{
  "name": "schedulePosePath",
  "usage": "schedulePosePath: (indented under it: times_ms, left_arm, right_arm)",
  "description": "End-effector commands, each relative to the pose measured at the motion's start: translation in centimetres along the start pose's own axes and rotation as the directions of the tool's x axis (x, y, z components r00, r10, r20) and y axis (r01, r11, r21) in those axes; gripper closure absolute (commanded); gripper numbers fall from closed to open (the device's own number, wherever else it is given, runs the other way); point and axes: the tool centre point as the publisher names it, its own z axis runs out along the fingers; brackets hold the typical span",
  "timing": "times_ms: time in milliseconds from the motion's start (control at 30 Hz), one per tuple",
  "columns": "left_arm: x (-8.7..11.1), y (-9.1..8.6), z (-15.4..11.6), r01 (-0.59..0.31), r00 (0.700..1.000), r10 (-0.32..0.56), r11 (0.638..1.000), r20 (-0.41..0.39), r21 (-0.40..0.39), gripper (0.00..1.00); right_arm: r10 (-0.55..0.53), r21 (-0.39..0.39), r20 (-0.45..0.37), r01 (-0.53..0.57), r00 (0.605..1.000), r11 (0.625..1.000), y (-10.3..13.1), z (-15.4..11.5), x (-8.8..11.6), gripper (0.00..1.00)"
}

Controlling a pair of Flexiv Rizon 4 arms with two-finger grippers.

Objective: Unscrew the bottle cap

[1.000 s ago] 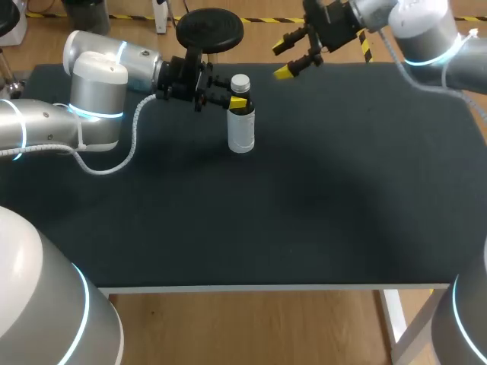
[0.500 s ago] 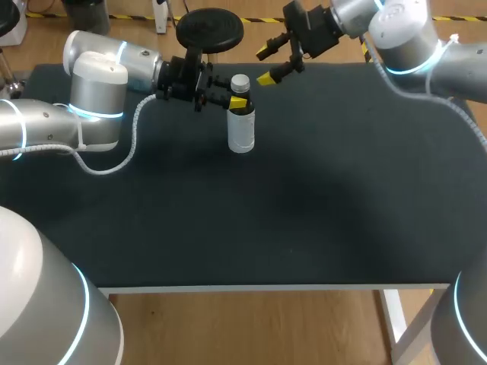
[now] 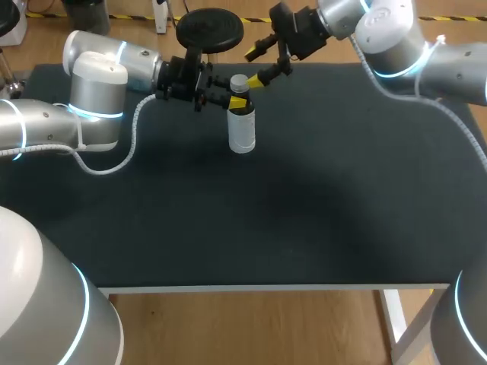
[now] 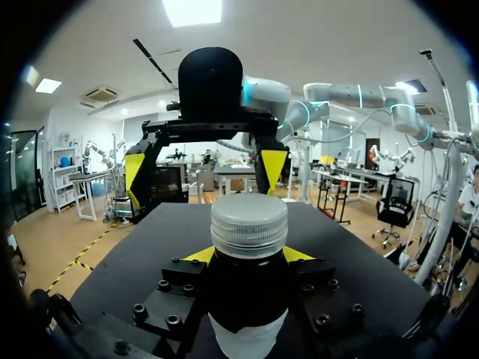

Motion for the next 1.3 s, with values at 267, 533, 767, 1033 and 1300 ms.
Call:
schedulePosePath:
  times_ms: [267,533,767,1033,1300]
  left_arm:
    - [-0.1,0.0,0.0,-0.001,1.0,0.001,1.0,-0.006,0.002,1.0]
    - [-0.1,0.0,0.0,-0.001,1.0,0.001,1.0,-0.006,0.002,1.0]
    - [-0.1,0.0,0.0,-0.001,1.0,0.001,1.0,-0.006,0.002,1.0]
    - [-0.1,0.0,0.0,-0.001,1.0,0.001,1.0,-0.006,0.002,1.0]
    - [-0.1,0.0,0.0,-0.001,1.0,0.001,1.0,-0.006,0.002,1.0]
  right_arm:
    - [-0.014,0.004,-0.013,0.014,1.0,1.0,0.6,-0.3,1.3,0.0]
    - [-0.015,0.015,-0.035,0.015,0.999,1.0,0.7,0.1,2.9,0.0]
    - [-0.004,0.025,-0.031,0.004,1.0,1.0,0.6,0.6,2.8,0.0]
    - [0.003,0.033,-0.037,-0.002,0.999,0.999,0.8,1.3,2.6,0.0]
    - [0.0,0.035,-0.043,0.002,0.999,0.999,1.0,1.6,2.5,0.0]
